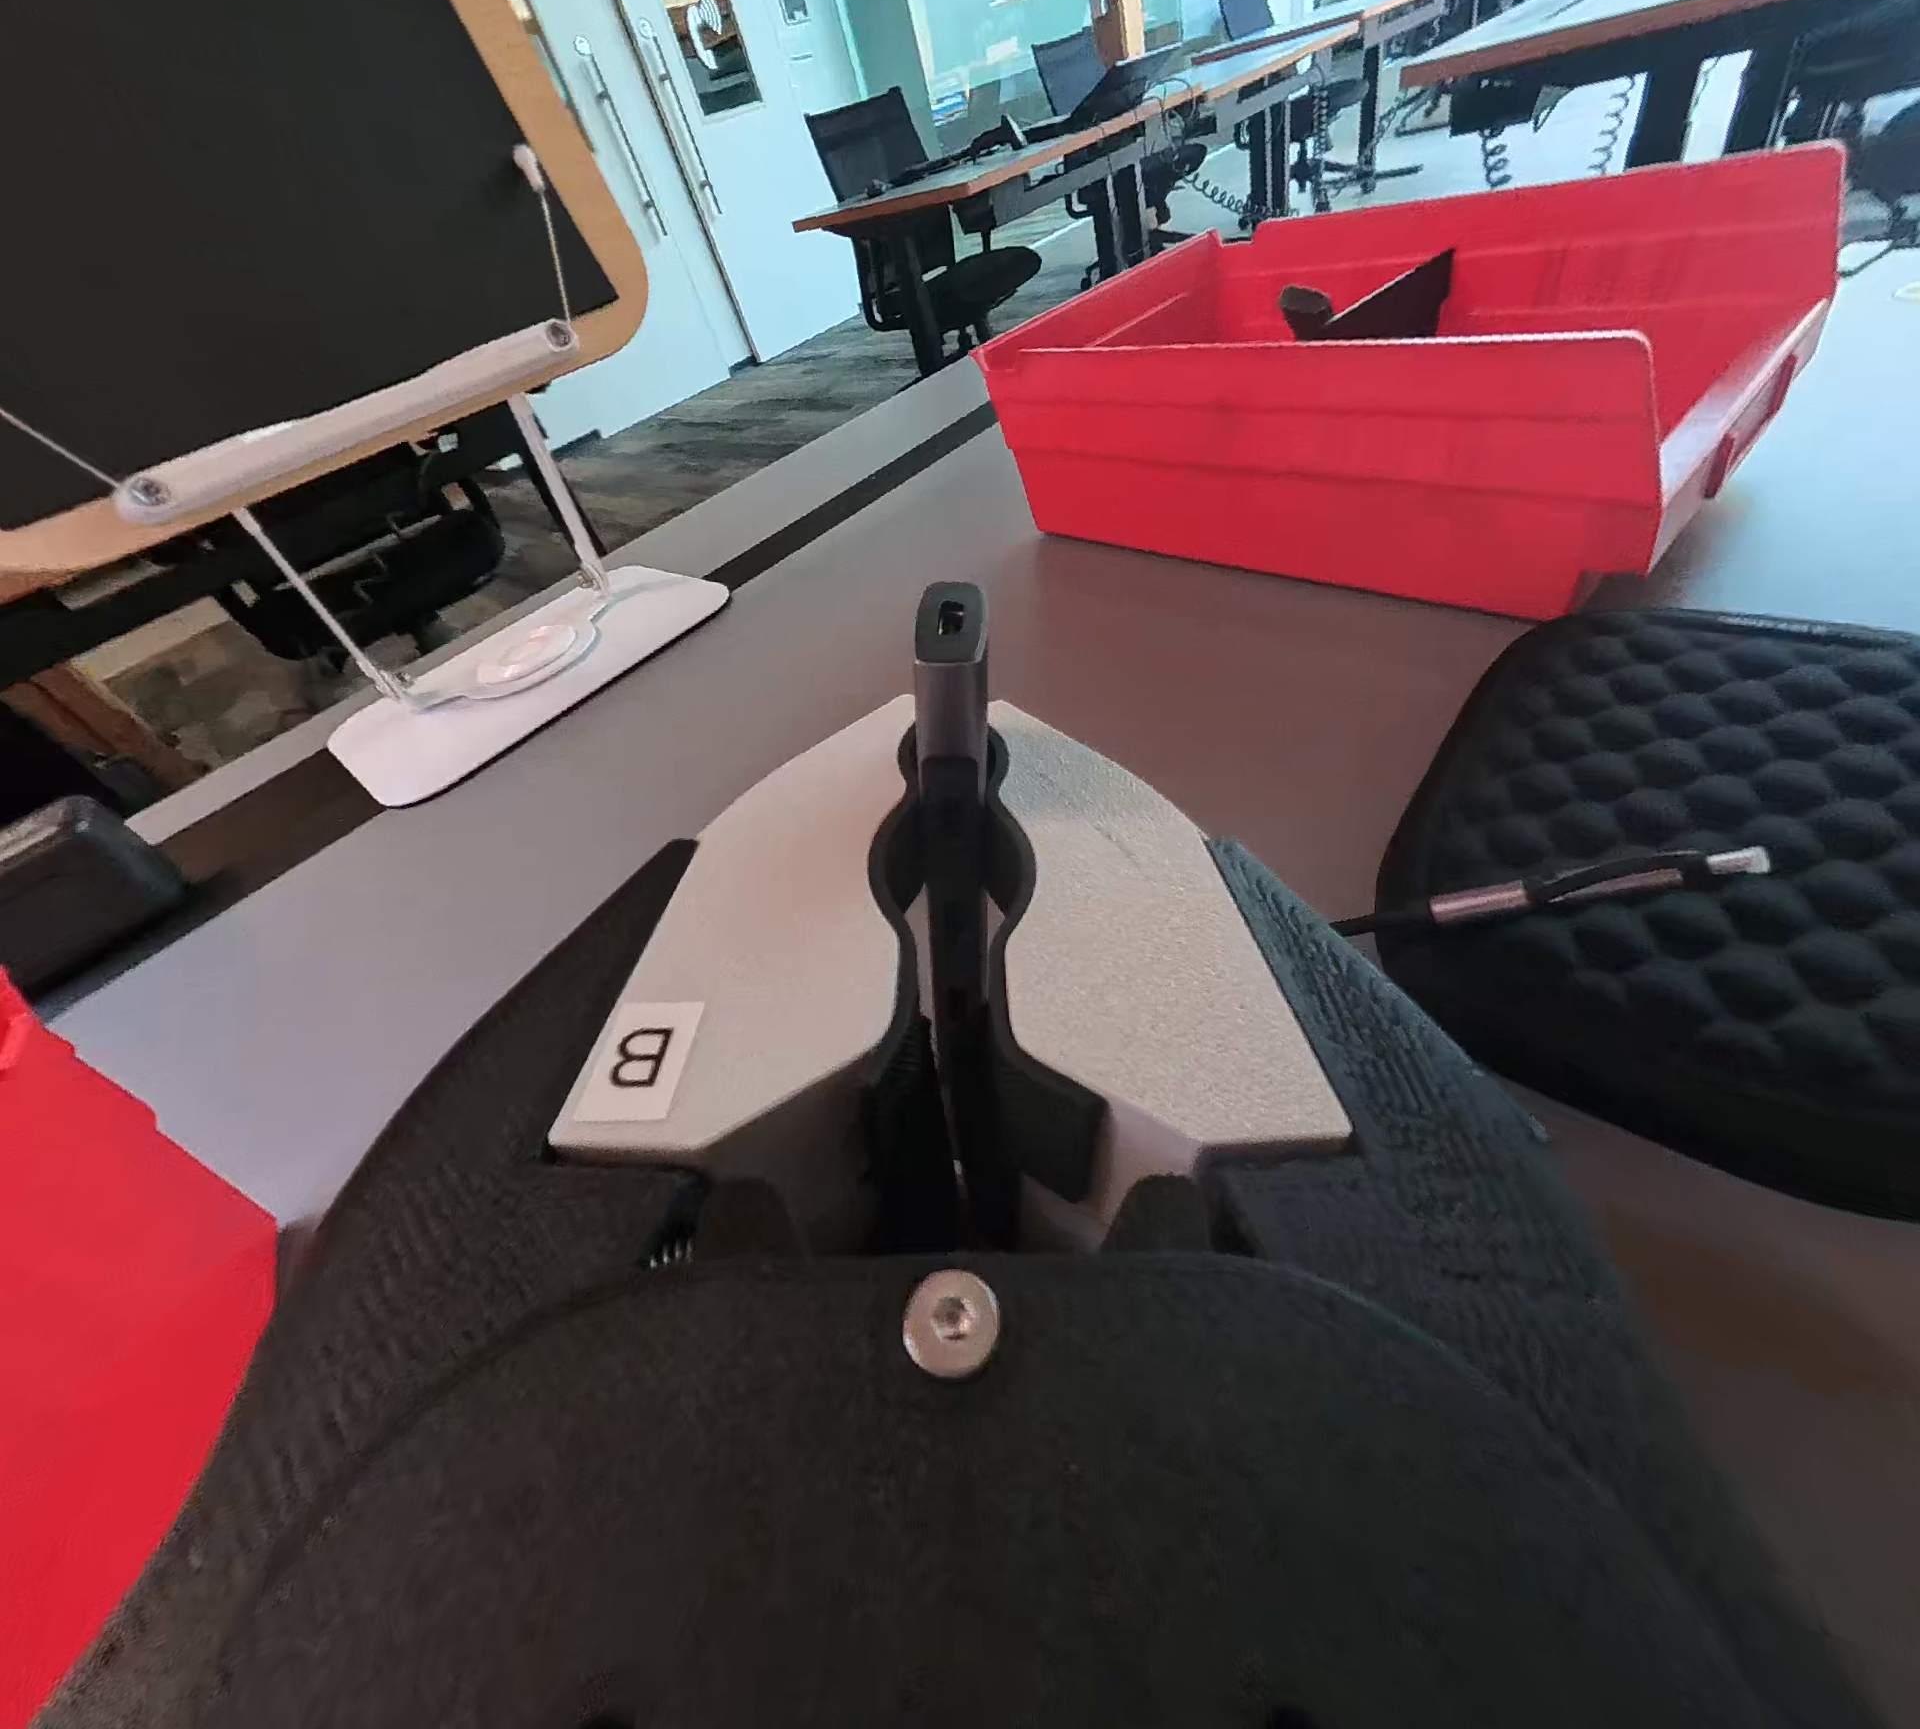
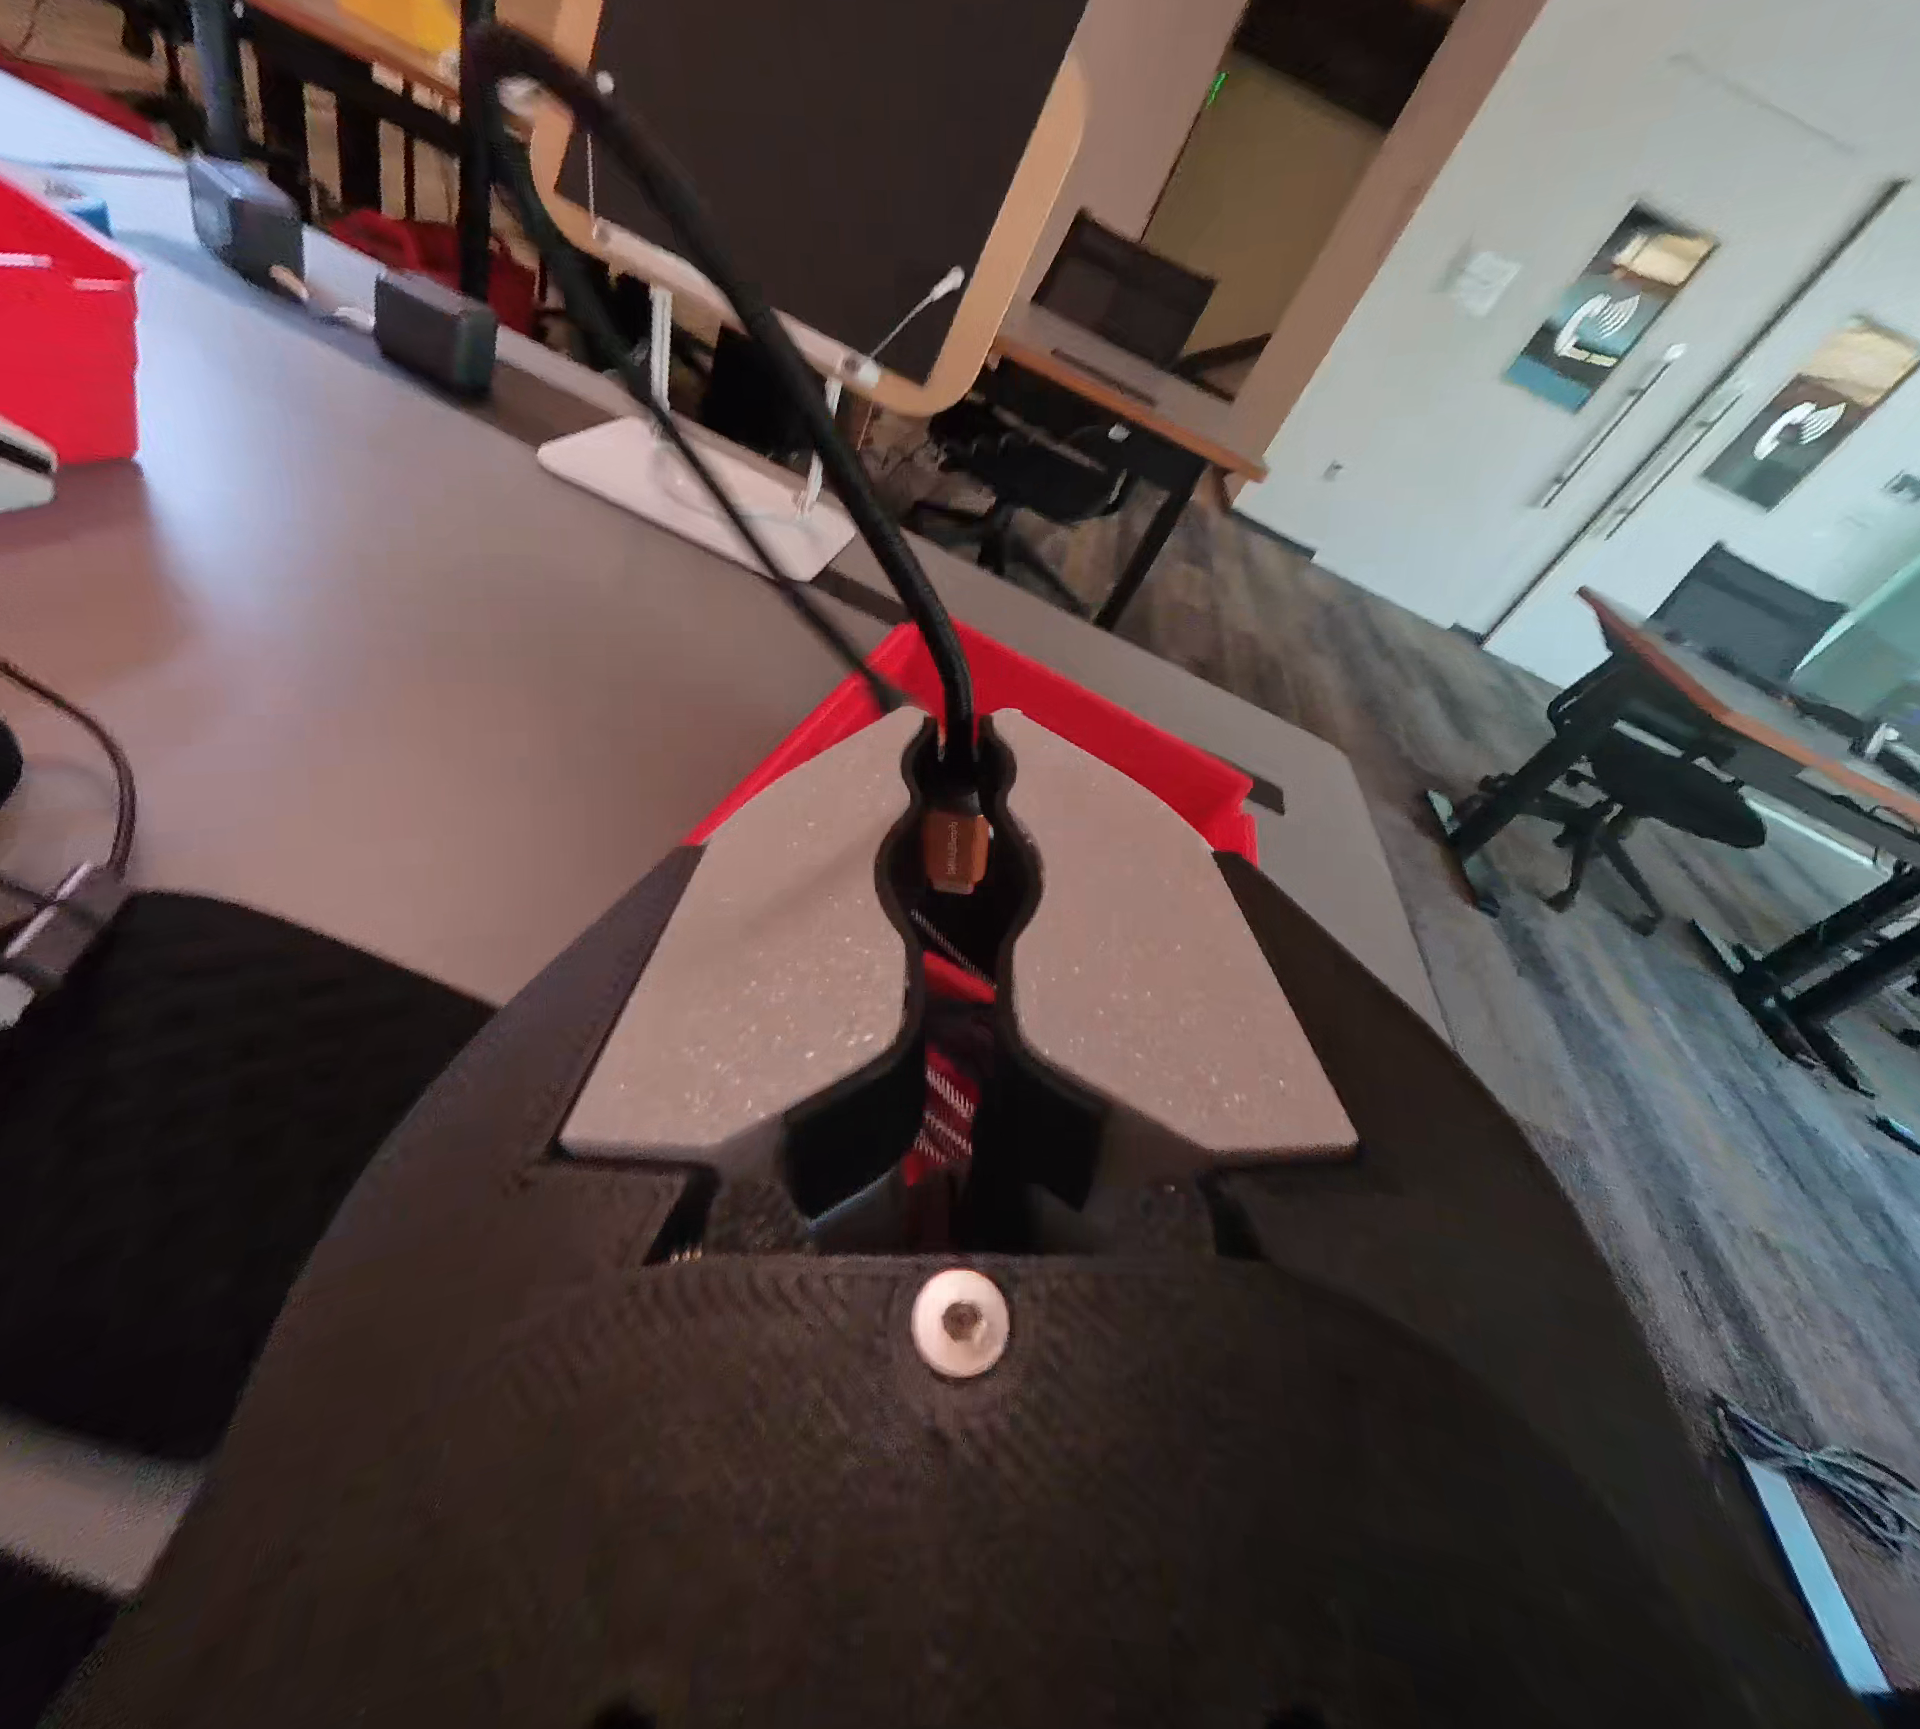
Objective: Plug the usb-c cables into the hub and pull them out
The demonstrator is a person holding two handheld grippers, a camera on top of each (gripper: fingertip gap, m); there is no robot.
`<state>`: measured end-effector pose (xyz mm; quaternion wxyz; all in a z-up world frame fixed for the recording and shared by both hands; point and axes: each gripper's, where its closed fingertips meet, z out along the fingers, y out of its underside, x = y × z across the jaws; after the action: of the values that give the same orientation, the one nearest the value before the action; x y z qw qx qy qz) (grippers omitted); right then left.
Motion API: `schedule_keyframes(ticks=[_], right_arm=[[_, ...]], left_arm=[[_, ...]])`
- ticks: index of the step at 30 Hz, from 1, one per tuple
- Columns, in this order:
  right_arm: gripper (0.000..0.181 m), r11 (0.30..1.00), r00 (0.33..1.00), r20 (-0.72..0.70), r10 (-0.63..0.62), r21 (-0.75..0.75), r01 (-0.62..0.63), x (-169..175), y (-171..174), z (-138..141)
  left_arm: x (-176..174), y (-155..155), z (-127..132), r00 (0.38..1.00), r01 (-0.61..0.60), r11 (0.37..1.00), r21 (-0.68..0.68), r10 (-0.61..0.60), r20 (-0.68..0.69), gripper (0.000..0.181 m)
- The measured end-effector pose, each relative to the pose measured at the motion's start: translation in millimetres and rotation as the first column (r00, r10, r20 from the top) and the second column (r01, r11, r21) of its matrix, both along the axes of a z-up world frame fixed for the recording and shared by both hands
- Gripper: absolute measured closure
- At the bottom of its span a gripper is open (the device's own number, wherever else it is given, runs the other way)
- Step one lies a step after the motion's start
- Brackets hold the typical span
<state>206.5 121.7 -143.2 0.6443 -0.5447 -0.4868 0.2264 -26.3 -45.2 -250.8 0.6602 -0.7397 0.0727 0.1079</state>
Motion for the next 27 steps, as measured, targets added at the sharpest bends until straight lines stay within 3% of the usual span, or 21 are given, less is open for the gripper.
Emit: schedule_keyframes(ticks=[9,13,15,18,21,24,25,27], right_arm=[[0.175,0.958,0.955,0.114,-0.274,0.116,0.261,27.4,42.1,-17.8],[0.174,0.92,0.924,0.025,-0.382,0.106,0.378,46.8,55.5,-2.4],[0.174,0.883,0.893,-0.003,-0.451,0.144,0.447,58.1,65.9,5.9],[0.174,0.802,0.821,0.077,-0.566,0.28,0.527,65.4,89.3,-0.3],[0.175,0.81,0.822,0.219,-0.526,0.424,0.405,42.9,92.5,-19.2],[0.175,0.743,0.681,0.398,-0.615,0.581,0.331,40.0,102.2,-42.1],[0.175,0.743,0.639,0.469,-0.609,0.619,0.254,36.0,102.9,-52.1],[0.175,0.808,0.624,0.591,-0.511,0.579,0.114,20.0,99.5,-77.0]], left_arm=[[3.7,1.4,0.0,0.998,0.01,1.0,0.006,-0.009,-0.056,0.177],[4.1,1.9,0.2,0.998,0.014,1.0,0.008,-0.013,-0.065,0.177],[4.3,2.3,-0.5,0.998,0.013,1.0,0.004,-0.012,-0.069,0.177],[4.8,2.4,0.1,0.997,0.015,1.0,0.008,-0.014,-0.075,0.177],[3.9,2.1,0.7,0.997,0.015,1.0,0.014,-0.014,-0.071,0.177],[3.0,2.2,0.4,0.998,0.016,1.0,0.015,-0.015,-0.062,0.177],[3.1,2.3,0.4,0.998,0.017,1.0,0.016,-0.016,-0.062,0.177],[3.6,2.7,-0.4,0.998,0.019,1.0,0.01,-0.019,-0.063,0.177]])
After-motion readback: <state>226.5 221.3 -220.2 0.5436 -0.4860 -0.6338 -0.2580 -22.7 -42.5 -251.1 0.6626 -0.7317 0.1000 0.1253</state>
